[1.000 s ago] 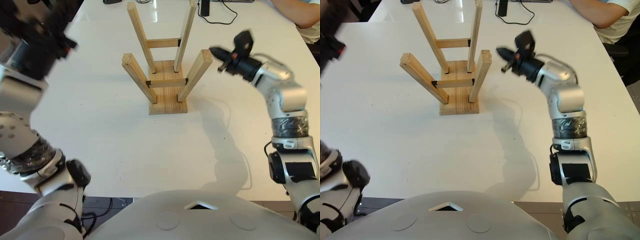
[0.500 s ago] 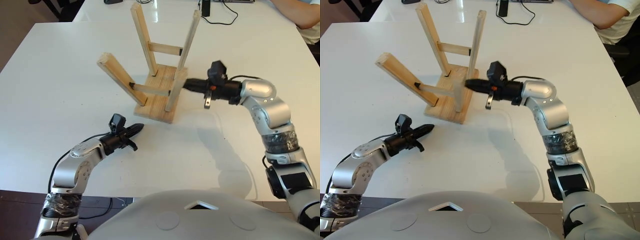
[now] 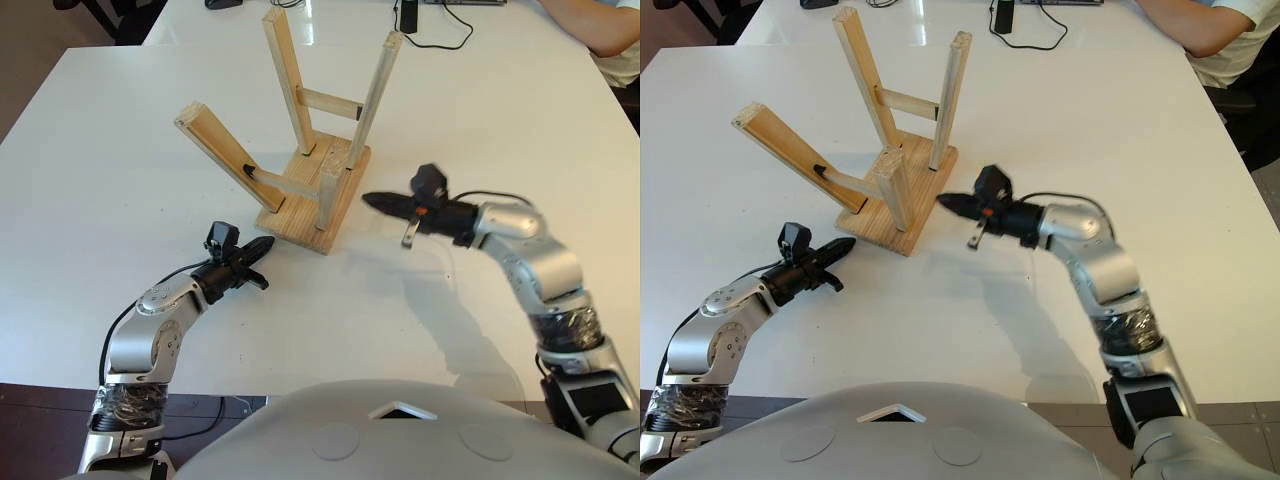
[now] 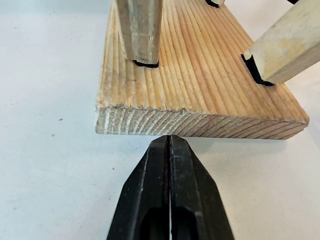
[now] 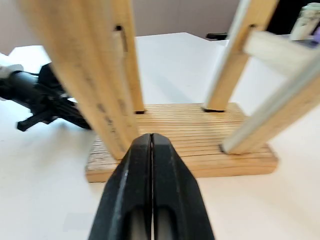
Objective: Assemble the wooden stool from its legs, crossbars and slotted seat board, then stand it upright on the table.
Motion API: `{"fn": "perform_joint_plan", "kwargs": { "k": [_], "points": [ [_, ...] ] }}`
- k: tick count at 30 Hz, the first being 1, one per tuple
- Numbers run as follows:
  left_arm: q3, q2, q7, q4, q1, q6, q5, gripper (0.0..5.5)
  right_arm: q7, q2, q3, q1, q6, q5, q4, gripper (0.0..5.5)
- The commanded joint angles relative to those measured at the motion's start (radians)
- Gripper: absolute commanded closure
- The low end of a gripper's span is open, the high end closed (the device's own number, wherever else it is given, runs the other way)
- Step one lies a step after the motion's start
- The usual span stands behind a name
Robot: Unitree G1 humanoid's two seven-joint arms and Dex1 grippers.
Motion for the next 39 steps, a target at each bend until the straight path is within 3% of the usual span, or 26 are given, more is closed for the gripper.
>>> {"fn": "perform_joint_plan", "kwargs": {
  "k": [1,13,19,22,26,28,30,31,34,39],
  "points": [
    [-0.044,-0.032,0.025,0.015,0.019,0.012,0.036,5.48,0.031,0.052,-0.023,-0.165,0.021,0.074,0.011,5.5],
    [-0.022,-0.035,0.032,0.111,-0.073,-0.039,0.062,5.48,0.013,0.063,0.055,-0.065,0.242,0.272,-0.306,5.5],
    [0.014,-0.038,0.06,0.162,-0.118,-0.06,0.079,5.48,-0.139,0.078,-0.005,-0.038,0.267,0.254,-0.374,5.5],
    [0.047,-0.05,0.09,0.163,-0.113,-0.065,0.083,5.48,-0.24,0.144,-0.106,-0.085,0.298,0.4,-0.459,5.5],
    [0.087,-0.066,0.102,0.148,-0.101,-0.056,0.053,5.48,-0.525,0.226,-0.335,-0.293,0.276,0.777,-0.431,5.5],
    [0.093,-0.067,0.092,0.135,-0.089,-0.061,0.049,5.48,-0.654,0.197,-0.476,-0.419,0.219,0.882,-0.33,5.5],
    [0.093,-0.066,0.071,0.107,-0.064,-0.063,0.041,5.48,-0.719,0.089,-0.582,-0.49,0.209,0.831,-0.17,5.5],
    [0.086,-0.062,0.056,0.078,-0.041,-0.052,0.034,5.48,-0.7,0.008,-0.572,-0.478,0.207,0.711,-0.096,5.5],
    [0.04,-0.031,0.006,-0.007,0.029,-0.021,0.033,5.48,-0.533,-0.232,-0.277,-0.282,0.029,0.209,0.089,5.5],
    [-0.035,0.003,-0.027,-0.109,0.09,-0.027,0.077,5.48,-0.396,-0.34,0.054,0.001,-0.183,-0.18,0.372,5.5]
  ]
}}
